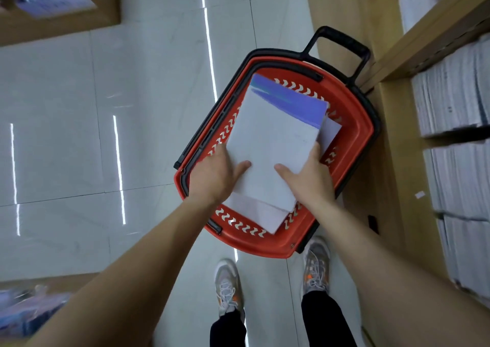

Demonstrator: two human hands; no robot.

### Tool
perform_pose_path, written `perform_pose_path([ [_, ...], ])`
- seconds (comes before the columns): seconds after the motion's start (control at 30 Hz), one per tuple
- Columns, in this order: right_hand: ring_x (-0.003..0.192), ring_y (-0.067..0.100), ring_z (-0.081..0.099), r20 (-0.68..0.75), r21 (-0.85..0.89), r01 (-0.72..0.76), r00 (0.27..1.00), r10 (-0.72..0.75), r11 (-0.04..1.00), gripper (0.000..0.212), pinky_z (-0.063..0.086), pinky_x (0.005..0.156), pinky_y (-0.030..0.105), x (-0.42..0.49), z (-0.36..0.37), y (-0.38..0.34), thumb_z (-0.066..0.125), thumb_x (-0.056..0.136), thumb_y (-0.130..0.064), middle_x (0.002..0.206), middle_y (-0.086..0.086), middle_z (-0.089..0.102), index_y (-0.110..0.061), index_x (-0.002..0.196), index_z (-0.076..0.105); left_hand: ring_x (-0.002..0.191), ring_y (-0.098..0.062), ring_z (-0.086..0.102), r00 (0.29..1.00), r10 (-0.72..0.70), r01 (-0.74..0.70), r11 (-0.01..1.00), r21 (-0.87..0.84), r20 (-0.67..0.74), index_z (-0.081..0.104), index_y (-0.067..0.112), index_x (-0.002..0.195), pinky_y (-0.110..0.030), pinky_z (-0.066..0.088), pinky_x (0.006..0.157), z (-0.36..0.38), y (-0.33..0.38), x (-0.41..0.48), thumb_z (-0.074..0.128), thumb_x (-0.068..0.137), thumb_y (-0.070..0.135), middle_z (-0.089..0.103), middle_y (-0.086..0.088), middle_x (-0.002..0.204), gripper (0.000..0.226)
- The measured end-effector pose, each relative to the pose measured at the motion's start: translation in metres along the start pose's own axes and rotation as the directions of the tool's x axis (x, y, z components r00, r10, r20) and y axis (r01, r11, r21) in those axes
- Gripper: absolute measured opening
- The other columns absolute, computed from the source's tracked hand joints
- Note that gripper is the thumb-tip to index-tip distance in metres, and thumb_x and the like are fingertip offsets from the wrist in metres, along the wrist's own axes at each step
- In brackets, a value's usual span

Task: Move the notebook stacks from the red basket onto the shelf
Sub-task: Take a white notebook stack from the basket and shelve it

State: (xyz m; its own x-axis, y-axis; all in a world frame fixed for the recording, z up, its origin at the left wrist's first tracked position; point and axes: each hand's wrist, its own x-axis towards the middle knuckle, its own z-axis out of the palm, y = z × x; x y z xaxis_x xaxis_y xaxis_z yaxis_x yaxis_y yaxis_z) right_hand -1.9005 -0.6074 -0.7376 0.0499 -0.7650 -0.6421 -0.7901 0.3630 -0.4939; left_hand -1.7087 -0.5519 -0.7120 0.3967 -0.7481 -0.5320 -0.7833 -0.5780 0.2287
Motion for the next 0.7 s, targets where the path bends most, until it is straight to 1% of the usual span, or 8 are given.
perform_pose_path([
  [0.1,0.119,0.038,0.062,-0.008,0.001,0.092,0.996,-0.092,0.996,0.099,0.053,0.094,0.046,-0.004,0.005,-0.003,0.075,0.082,-0.055,0.135,0.012,0.063,-0.023,0.157,0.018,0.079,-0.021,0.059,0.997,-0.075,0.075,0.996,-0.051,-0.002,0.043,0.014,0.13,-0.032,0.044,0.061,0.015,-0.012,-0.03,0.054,0.093,0.063,0.065,-0.001,0.104,0.063],
  [0.17,0.122,0.034,0.06,0.026,0.042,0.111,0.993,-0.112,0.993,0.097,0.052,0.098,0.048,-0.005,0.009,-0.002,0.075,0.082,-0.054,0.14,0.007,0.06,-0.029,0.156,0.017,0.083,-0.018,0.059,0.995,-0.099,0.098,0.989,-0.111,-0.007,0.045,0.014,0.129,-0.03,0.042,0.062,0.021,-0.016,-0.038,0.058,0.092,0.061,0.064,0.001,0.105,0.062],
  [0.27,0.131,0.026,0.053,0.042,0.135,0.11,0.992,-0.117,0.985,0.101,0.048,0.105,0.048,-0.003,0.01,0.004,0.077,0.08,-0.052,0.148,0.001,0.051,-0.033,0.156,0.014,0.09,-0.015,0.06,0.994,-0.103,0.091,0.97,-0.226,-0.041,0.047,0.014,0.13,-0.027,0.043,0.066,0.022,-0.01,-0.036,0.064,0.088,0.057,0.062,0.005,0.109,0.062],
  [0.33,0.135,0.025,0.048,0.031,0.179,0.106,0.993,-0.113,0.978,0.106,0.046,0.108,0.05,0.0,0.012,0.008,0.078,0.079,-0.052,0.151,0.004,0.045,-0.032,0.158,0.011,0.089,-0.017,0.059,0.993,-0.096,0.076,0.964,-0.254,-0.07,0.048,0.013,0.13,-0.027,0.046,0.067,0.025,-0.004,-0.035,0.066,0.088,0.054,0.064,0.001,0.111,0.062],
  [0.4,0.136,0.026,0.046,0.038,0.223,0.086,0.995,-0.097,0.971,0.107,0.045,0.109,0.05,-0.001,0.017,0.009,0.077,0.081,-0.049,0.153,0.007,0.041,-0.031,0.16,0.006,0.094,-0.02,0.062,0.992,-0.082,0.055,0.965,-0.258,-0.094,0.047,0.014,0.132,-0.031,0.051,0.072,0.03,-0.003,-0.036,0.065,0.088,0.053,0.065,-0.002,0.113,0.061],
  [0.5,0.131,0.026,0.05,0.007,0.26,0.05,0.999,-0.054,0.964,0.104,0.048,0.105,0.047,-0.005,0.023,0.014,0.076,0.083,-0.049,0.149,0.008,0.044,-0.029,0.159,0.008,0.097,-0.02,0.061,0.993,-0.051,0.022,0.965,-0.26,-0.104,0.046,0.014,0.134,-0.034,0.055,0.077,0.033,-0.005,-0.037,0.065,0.089,0.053,0.065,-0.003,0.115,0.062],
  [0.6,0.117,0.019,0.058,0.003,0.332,-0.025,1.0,0.025,0.943,0.092,0.047,0.091,0.033,-0.009,0.024,0.02,0.077,0.085,-0.049,0.136,0.0,0.056,-0.019,0.155,0.025,0.091,-0.016,0.056,0.993,-0.017,-0.013,0.964,-0.264,-0.113,0.046,0.014,0.136,-0.028,0.046,0.072,0.032,-0.003,-0.033,0.065,0.088,0.052,0.064,-0.003,0.114,0.063],
  [0.7,0.101,0.012,0.056,-0.006,0.368,-0.05,0.998,0.056,0.929,0.072,0.044,0.082,0.026,-0.012,0.023,0.025,0.078,0.086,-0.044,0.116,-0.009,0.057,-0.017,0.141,0.04,0.093,-0.018,0.055,0.993,0.029,-0.054,0.973,-0.224,-0.116,0.046,0.018,0.131,-0.029,0.045,0.073,0.036,-0.005,-0.028,0.061,0.086,0.058,0.063,-0.004,0.112,0.063],
])
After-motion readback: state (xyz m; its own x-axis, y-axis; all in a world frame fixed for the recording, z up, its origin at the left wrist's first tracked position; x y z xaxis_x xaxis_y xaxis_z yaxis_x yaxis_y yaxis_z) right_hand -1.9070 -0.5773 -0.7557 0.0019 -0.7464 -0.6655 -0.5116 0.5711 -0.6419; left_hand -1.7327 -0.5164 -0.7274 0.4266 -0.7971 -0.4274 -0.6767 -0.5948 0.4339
